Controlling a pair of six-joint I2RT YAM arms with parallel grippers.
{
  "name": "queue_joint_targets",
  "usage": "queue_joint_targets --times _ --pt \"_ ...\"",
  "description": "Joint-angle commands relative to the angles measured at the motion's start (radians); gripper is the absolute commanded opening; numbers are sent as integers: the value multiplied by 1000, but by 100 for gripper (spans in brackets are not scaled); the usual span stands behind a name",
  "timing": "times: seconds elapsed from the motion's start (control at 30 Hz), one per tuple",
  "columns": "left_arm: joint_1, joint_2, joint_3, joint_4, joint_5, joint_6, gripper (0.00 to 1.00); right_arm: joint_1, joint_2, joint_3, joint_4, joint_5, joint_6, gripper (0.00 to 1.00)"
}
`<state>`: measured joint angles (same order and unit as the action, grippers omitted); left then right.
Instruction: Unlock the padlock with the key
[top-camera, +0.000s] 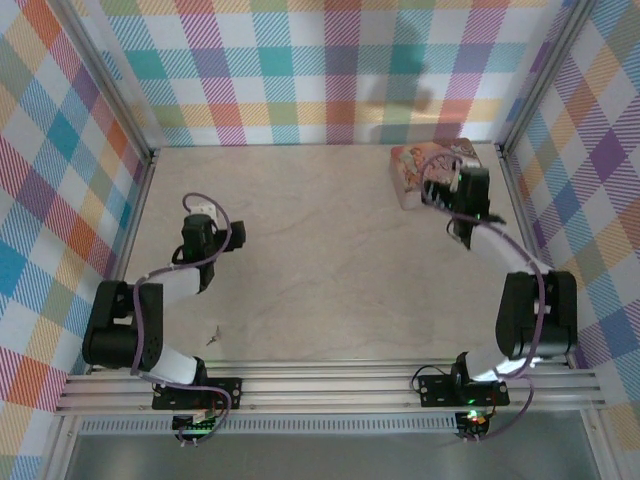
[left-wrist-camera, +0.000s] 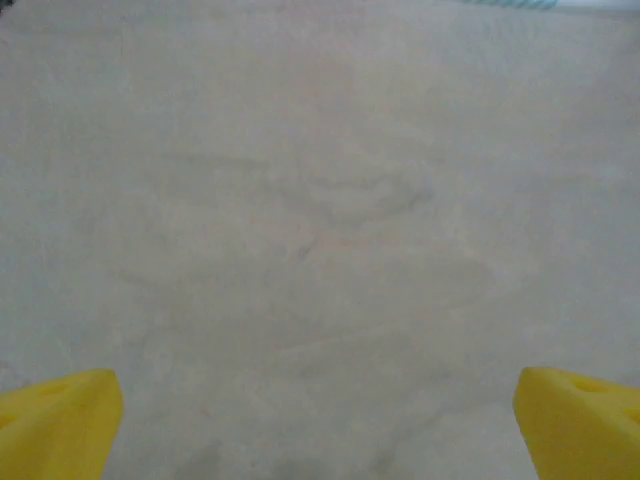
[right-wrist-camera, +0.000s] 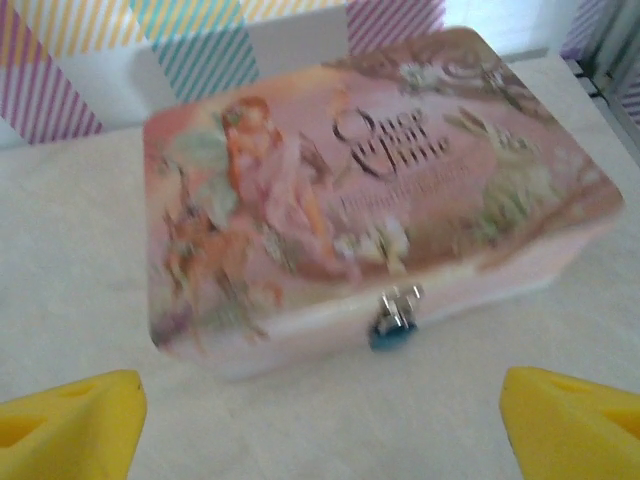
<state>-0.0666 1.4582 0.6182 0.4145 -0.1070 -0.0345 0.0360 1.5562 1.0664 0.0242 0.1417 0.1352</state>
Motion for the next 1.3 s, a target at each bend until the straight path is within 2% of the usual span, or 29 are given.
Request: queue_joint_targets --times 0.0,0.03,0.17,0.23,0.37,0.57,0.63,0.83,0.97,1.1,1.17,1.27 --pt "8 -73 77 -248 83 -107 100 12 114 179 -333 -64 66 89" --pt "8 -80 100 -295 133 -145 100 20 149 235 -363 -80 72 88" --pt "-16 -22 214 -490 415 -283 83 60 272 400 -423 -88 48 86" --pt "-67 -2 231 -539 458 -333 81 79 339 490 -489 -89 28 86" --pt "-189 -27 193 -526 420 -432 82 117 460 633 -599 -76 10 87" --pt "-325 -38 200 -510 359 -507 83 151 541 691 -677 -87 -19 88" --pt "-348 -43 204 -513 344 -517 83 166 550 692 -696 -111 -32 85" --pt "-363 -64 181 -519 302 -590 83 295 502 595 -699 -179 -47 80" --pt "-361 -66 179 -570 216 -646 85 450 466 531 -708 -248 7 80" --pt "-352 -64 153 -516 200 -695 87 610 441 555 -709 -334 71 82" --pt "-345 -62 150 -490 207 -711 87 655 429 599 -732 -350 83 84" --pt "-333 -59 168 -490 216 -707 88 660 371 633 -761 -322 113 87"
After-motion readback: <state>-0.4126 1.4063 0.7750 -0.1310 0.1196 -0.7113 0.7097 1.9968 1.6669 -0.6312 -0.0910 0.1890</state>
